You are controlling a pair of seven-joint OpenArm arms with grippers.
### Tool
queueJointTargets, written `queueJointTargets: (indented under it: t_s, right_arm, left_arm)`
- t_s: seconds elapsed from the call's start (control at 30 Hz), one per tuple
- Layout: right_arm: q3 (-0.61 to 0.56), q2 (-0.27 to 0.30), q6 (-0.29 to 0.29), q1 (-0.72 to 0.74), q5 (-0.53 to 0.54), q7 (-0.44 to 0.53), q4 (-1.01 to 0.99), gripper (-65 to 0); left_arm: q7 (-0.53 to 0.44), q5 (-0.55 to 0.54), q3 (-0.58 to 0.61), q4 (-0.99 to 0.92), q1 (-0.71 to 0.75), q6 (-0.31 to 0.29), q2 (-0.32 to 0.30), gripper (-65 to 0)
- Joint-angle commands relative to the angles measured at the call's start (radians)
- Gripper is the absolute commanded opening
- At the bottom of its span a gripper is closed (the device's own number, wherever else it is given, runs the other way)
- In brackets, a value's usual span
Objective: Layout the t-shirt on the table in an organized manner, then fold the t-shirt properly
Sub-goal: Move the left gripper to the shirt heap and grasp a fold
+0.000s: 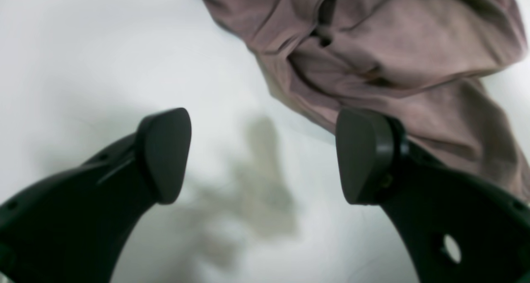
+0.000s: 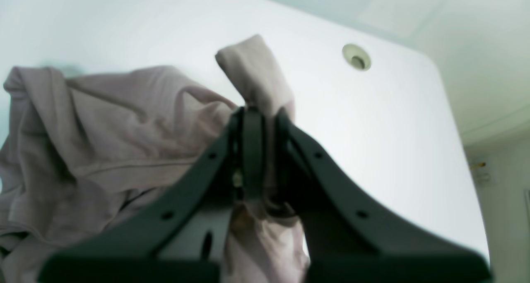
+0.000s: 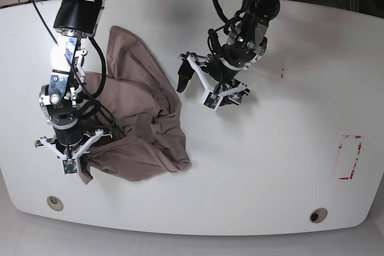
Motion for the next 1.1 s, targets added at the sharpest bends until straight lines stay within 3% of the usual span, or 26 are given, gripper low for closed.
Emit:
queueJointTargets:
  t_s: [0.0,0.37,0.77,0.9,1.0,1.07]
  right_arm:
    - [0.005,0.013,-0.003,0.018,-0.002,0.025,0.055,-65.0]
    - [0.006,0.013,-0.003,-0.02,-0.002,0.025,0.146,-65.0]
    - [0.008,0.011,-0.003,-0.04,-0.004,0.025,0.19,-65.0]
    - [0.013,0.011,-0.003,-0.04,-0.004,0.025,0.19,-65.0]
    - [0.034,0.011,-0.003,-0.04,0.006,0.025,0.19,-65.0]
    - [0.039,0.011,-0.003,-0.039,0.006,0.025,0.19,-65.0]
  left_arm:
    - [-0.017,-0.005,0.003,-0.035,-0.031,-0.006,0.029,-13.3]
    - [-0.023,-0.005,0.051,-0.248,-0.125,-0.099,0.098,-13.3]
    - [-0.026,-0.007,0.058,-0.481,-0.236,-0.109,0.121,-13.3]
    - [-0.048,-0.039,0.109,-0.518,-0.255,-0.109,0.121,-13.9]
    - [-0.06,-0.088,0.146,-0.546,-0.275,-0.109,0.121,-19.9]
    - [-0.06,-0.103,0.153,-0.573,-0.285,-0.107,0.121,-30.6]
